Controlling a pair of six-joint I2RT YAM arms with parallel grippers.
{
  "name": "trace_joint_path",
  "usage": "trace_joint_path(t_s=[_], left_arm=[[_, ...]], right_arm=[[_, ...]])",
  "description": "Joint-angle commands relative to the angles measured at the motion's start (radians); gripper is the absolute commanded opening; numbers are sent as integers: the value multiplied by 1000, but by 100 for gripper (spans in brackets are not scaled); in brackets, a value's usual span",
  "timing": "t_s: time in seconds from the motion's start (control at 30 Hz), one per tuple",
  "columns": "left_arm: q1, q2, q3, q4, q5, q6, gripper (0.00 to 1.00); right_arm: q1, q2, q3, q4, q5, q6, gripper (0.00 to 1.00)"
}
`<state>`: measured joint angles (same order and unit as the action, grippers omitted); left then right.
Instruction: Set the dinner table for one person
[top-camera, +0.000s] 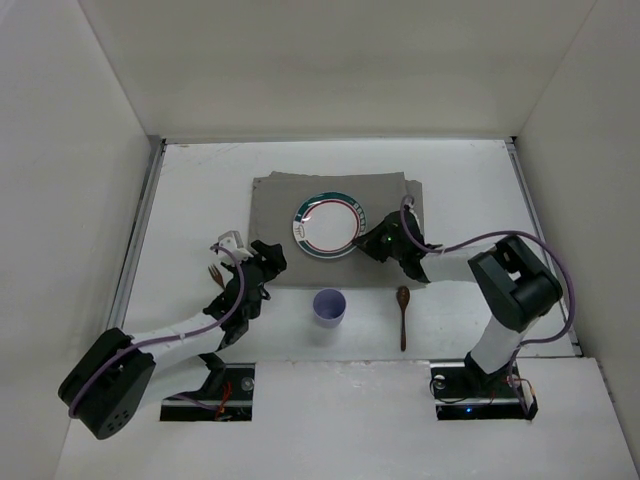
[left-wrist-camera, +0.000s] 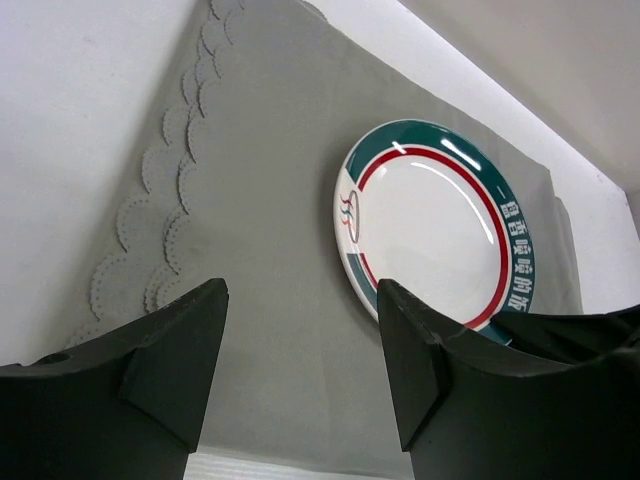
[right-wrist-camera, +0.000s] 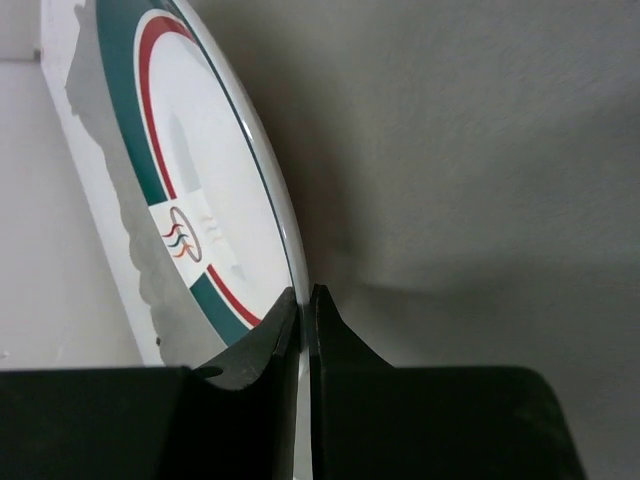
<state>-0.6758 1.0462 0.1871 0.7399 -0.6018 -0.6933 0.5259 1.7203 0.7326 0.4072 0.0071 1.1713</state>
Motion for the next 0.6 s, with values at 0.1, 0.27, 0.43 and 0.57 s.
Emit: trace_joint_path(t_s=[0.1, 0.27, 0.43, 0.57], left_arm=[[0, 15, -5, 72, -27, -18, 59], [3, 31, 0, 69, -21, -21, 59], [2, 31, 0, 65, -24, -23, 59], [2, 32, 3, 64, -24, -26, 59]], right_arm=[[16, 25, 30, 134, -38, 73, 9], [16, 22, 13, 87, -21, 99, 19], [16, -44, 27, -68, 47, 36, 28], [26, -83, 13, -139, 79, 4, 49]])
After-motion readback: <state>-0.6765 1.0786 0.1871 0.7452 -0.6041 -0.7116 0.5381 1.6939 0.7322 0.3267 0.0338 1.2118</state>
